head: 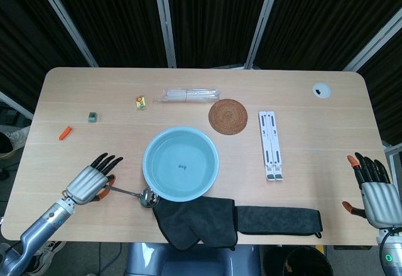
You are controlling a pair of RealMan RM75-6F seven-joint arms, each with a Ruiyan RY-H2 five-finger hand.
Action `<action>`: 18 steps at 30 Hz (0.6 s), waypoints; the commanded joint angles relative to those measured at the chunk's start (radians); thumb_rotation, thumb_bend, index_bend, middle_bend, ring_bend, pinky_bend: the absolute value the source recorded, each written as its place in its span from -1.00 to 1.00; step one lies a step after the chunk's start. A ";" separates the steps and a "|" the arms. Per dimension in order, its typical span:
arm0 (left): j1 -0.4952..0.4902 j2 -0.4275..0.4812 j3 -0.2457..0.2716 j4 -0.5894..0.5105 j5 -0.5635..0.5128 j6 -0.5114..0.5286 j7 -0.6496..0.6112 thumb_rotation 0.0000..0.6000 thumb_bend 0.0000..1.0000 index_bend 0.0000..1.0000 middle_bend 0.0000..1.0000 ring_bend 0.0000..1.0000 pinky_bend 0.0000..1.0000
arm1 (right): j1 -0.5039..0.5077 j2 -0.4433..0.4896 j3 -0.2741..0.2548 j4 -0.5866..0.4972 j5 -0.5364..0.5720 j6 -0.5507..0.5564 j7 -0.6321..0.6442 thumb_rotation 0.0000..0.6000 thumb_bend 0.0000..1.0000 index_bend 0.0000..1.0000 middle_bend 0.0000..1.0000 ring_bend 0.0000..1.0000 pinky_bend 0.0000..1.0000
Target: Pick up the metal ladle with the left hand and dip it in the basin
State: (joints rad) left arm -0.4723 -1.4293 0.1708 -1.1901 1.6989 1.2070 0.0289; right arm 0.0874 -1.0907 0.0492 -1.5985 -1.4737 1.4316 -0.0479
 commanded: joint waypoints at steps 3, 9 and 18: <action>0.021 0.047 0.014 -0.071 0.026 0.037 0.051 1.00 -0.08 0.23 -1.00 -1.00 -1.00 | -0.006 0.006 -0.002 -0.002 -0.011 0.012 0.014 1.00 -0.99 -1.00 -1.00 -1.00 -1.00; 0.039 0.083 0.018 -0.134 0.055 0.081 0.098 1.00 -0.06 0.24 -1.00 -1.00 -1.00 | -0.013 0.015 -0.007 -0.006 -0.028 0.029 0.034 1.00 -0.99 -1.00 -1.00 -1.00 -1.00; 0.057 0.119 0.023 -0.194 0.085 0.112 0.145 1.00 -0.06 0.26 -1.00 -1.00 -1.00 | -0.020 0.024 -0.012 -0.007 -0.045 0.042 0.056 1.00 -0.99 -1.00 -1.00 -1.00 -1.00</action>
State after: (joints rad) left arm -0.4177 -1.3137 0.1926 -1.3805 1.7803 1.3160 0.1709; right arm 0.0677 -1.0670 0.0378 -1.6059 -1.5177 1.4729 0.0070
